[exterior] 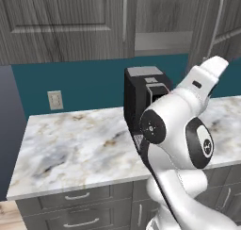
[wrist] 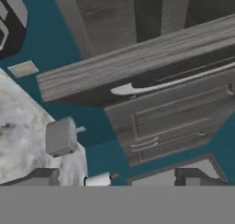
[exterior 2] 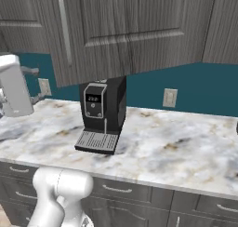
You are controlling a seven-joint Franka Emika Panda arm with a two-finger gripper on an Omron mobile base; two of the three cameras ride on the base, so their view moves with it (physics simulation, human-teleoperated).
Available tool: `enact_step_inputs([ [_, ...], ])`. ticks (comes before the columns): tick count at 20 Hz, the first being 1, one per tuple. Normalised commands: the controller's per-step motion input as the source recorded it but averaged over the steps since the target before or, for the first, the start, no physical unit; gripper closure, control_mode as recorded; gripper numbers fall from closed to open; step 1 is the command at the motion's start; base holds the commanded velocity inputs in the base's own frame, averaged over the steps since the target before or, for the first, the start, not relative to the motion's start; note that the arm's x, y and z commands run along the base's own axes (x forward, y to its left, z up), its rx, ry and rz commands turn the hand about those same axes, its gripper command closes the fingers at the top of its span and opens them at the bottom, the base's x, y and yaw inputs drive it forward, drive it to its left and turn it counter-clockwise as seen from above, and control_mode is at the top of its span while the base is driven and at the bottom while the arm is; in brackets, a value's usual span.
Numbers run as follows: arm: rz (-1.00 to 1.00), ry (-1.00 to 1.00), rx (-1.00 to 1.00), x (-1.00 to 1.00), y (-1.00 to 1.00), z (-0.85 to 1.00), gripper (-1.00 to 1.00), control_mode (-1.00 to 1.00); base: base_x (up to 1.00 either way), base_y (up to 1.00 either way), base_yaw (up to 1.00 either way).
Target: The dining table condiment station is running low on shaker. Refill the condiment station by opening the cabinet and taking the shaker from the cabinet and placing it on the dining table.
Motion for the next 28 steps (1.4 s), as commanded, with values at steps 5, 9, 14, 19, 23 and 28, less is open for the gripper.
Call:
enact_step_inputs([
  [5, 0.00, 0.13, -0.23, 0.38, 1.00, 0.00, -1.00, -1.00, 0.00, 0.00, 0.00],
  [9, -0.06, 0.25, -0.06, 0.94, 0.31, 0.03, -1.00, -1.00, 0.00, 0.00, 0.00],
  [14, -0.15, 0.31, 0.00, 0.97, -0.04, 0.01, -1.00, -1.00, 0.00, 0.00, 0.00],
  [19, -0.18, 0.22, 0.01, 0.40, -0.75, -0.02, -1.00, -1.00, 0.00, 0.00, 0.00],
  [23, -0.13, 0.08, 0.04, -0.01, -0.96, -0.18, -1.00, -1.00, 0.00, 0.00, 0.00],
  [28, -0.14, -0.03, 0.01, -0.85, -0.76, -0.24, -1.00, -1.00, 0.00, 0.00, 0.00],
])
